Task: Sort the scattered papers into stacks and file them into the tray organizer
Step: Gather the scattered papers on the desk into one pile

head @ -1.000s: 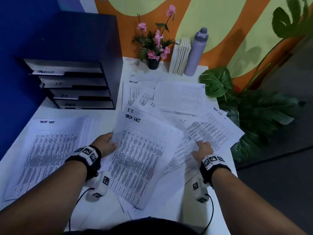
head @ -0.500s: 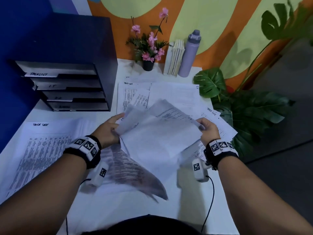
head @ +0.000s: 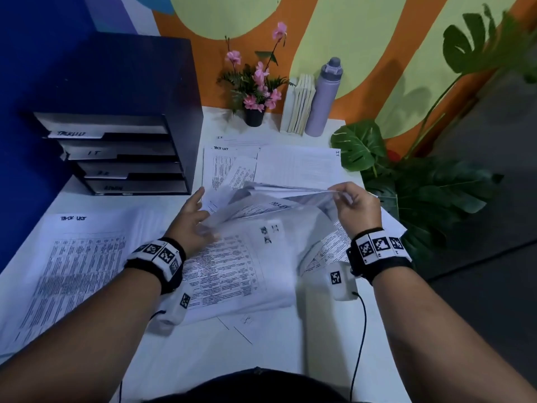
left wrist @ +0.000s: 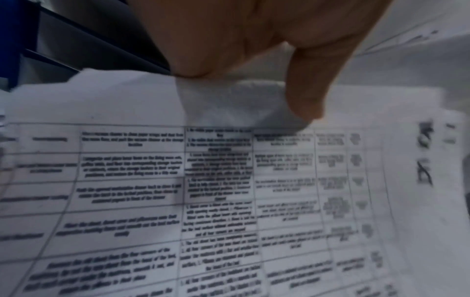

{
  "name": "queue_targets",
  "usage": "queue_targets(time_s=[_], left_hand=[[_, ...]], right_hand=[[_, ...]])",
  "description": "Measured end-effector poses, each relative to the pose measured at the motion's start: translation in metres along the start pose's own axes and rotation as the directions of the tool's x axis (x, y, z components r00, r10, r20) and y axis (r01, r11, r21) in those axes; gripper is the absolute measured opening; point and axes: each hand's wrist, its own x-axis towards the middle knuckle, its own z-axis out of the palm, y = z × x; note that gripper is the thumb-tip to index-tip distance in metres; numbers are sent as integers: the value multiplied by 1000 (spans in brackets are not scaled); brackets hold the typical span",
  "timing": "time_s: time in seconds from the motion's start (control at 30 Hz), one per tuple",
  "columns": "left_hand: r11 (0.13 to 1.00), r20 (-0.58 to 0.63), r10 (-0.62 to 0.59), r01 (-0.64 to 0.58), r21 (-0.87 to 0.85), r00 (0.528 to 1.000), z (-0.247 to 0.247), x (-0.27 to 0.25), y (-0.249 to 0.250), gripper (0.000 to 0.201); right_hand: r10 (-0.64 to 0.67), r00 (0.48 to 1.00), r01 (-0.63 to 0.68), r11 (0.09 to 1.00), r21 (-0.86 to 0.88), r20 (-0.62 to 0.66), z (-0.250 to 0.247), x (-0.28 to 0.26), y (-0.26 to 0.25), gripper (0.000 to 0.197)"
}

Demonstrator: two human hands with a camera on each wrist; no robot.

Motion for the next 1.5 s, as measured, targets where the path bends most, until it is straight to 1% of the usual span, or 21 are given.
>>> queue_targets(time_s=[0.07, 0.13, 0.2, 0.23, 0.33, 0.37, 0.4, 0.43, 0.5, 0.57, 0.63, 0.73, 0.77, 0.83, 0.93, 1.0, 1.17, 1.27, 1.37, 1.43, 1.5], left_hand=[[1000, -97, 4, -5, -17, 995, -2, -2, 2, 11], [998, -174, -25, 13, -69, 984, -8, -4, 8, 20], [993, -214, -66, 43, -113, 975, -19, -6, 16, 39], [988, -220, -85, 54, -144, 972, -24, -5, 17, 40], [938, -269, -205, 111, -328, 941, -38, -5, 24, 4], [922, -287, -244, 130, -364, 926, -39, -6, 23, 26], [912, -274, -268, 152, -381, 924, -40, -7, 24, 41], [900, -265, -269, 143, -413, 926, -39, -8, 28, 41], [890, -226, -202, 82, -448, 953, -39, -12, 42, 23], [880, -200, -154, 43, -473, 968, -38, -9, 48, 45], [936, -209, -127, 47, -348, 970, -41, -6, 54, 41], [949, -296, -195, 103, -298, 935, -49, -8, 51, 7], [939, -330, -235, 125, -321, 914, -52, -11, 46, 5], [929, -396, -309, 184, -322, 865, -57, -15, 29, 21], [903, -417, -411, 298, -309, 811, -62, -23, 5, 27], [891, -379, -448, 372, -259, 810, -55, -33, -9, 29], [795, -274, -604, 540, -278, 749, -26, -51, -39, 37], [748, -200, -651, 573, -334, 732, -14, -57, -56, 46], [695, -138, -694, 607, -386, 706, -7, -60, -62, 67], [694, -114, -701, 635, -341, 704, -7, -58, -63, 57], [709, -84, -689, 644, -288, 720, -10, -57, -63, 44]], right_hand=[[-117, 986, 119, 993, 16, -115, -2, 0, -10, 18], [-203, 947, 210, 978, 2, -250, -7, 2, -19, 20], [-220, 900, 240, 971, 7, -376, -15, 5, -26, 21], [-215, 879, 244, 970, 14, -426, -19, 7, -30, 20], [-162, 848, 229, 971, 74, -506, -25, 10, -40, 18], [-165, 847, 240, 967, 87, -506, -24, 11, -44, 18], [-199, 848, 275, 958, 86, -491, -23, 12, -48, 18], [-254, 850, 324, 943, 78, -461, -20, 13, -53, 18], [-369, 863, 423, 902, 92, -345, -13, 11, -65, 17], [-411, 889, 447, 873, 192, -203, -6, 8, -78, 16], [-324, 945, 318, 868, 381, -51, -2, 1, -91, 19], [-243, 965, 151, 822, 549, 99, 3, -5, -99, 29], [-239, 962, 118, 797, 592, 130, 6, -6, -97, 29], [-162, 965, -6, 772, 636, 206, 16, -6, -86, 26], [61, 941, -185, 916, 356, 333, 41, -11, -54, 19], [159, 913, -199, 977, 70, 375, 59, -13, -24, 19], [256, 817, -57, 928, -369, 516, 86, -18, 6, 44], [330, 765, -28, 875, -483, 553, 96, -15, 16, 56], [423, 749, -95, 830, -549, 510, 106, -15, 21, 69], [441, 758, -99, 806, -583, 481, 111, -20, 23, 63], [413, 767, -67, 813, -579, 492, 111, -22, 21, 44]])
